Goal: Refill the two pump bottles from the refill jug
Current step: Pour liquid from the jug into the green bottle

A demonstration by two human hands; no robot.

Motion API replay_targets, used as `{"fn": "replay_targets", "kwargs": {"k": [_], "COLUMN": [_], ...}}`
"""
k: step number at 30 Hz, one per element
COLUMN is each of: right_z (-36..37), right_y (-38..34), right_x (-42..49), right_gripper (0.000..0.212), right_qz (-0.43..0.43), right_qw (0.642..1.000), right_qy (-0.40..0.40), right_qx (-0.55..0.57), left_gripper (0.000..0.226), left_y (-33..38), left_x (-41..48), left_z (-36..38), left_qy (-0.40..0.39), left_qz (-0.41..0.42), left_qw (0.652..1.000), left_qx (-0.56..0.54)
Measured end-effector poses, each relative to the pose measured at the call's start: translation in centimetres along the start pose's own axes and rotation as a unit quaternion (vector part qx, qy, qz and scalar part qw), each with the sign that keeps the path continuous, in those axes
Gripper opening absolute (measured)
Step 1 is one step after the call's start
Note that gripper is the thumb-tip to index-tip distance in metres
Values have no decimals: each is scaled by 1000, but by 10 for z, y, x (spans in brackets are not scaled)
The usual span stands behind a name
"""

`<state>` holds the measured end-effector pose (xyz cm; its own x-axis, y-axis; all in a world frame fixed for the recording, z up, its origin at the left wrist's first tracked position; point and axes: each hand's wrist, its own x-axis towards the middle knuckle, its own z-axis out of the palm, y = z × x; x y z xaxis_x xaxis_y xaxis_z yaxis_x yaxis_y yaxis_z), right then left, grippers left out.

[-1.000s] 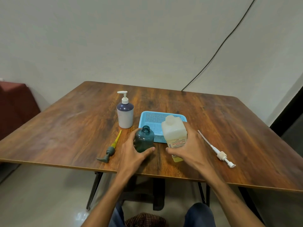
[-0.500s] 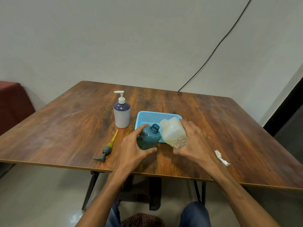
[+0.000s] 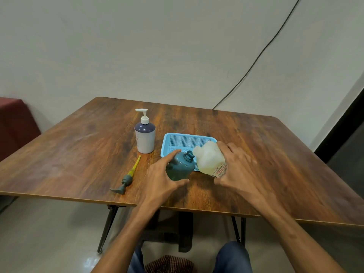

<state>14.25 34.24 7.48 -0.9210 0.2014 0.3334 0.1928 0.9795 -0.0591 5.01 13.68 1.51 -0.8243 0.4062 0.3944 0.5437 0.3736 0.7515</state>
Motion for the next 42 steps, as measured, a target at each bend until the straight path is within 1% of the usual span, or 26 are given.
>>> {"fn": "replay_targets", "kwargs": {"k": [24, 42], "right_z": [-18, -26], "right_y": [5, 2], "right_x": [0, 1], "right_gripper": [109, 107], "right_qz": [-8, -17], "right_qw": [998, 996], "right_qy": [-14, -23], "right_qx": [-62, -80], "left_gripper": [90, 89], "left_y": [4, 4], "left_x": [-1, 0], "left_z": [6, 5], "left_qy": [-5, -17], "left_qz": [-1, 12], "left_qw": [1000, 1000], "left_qx": [-1, -3]}}
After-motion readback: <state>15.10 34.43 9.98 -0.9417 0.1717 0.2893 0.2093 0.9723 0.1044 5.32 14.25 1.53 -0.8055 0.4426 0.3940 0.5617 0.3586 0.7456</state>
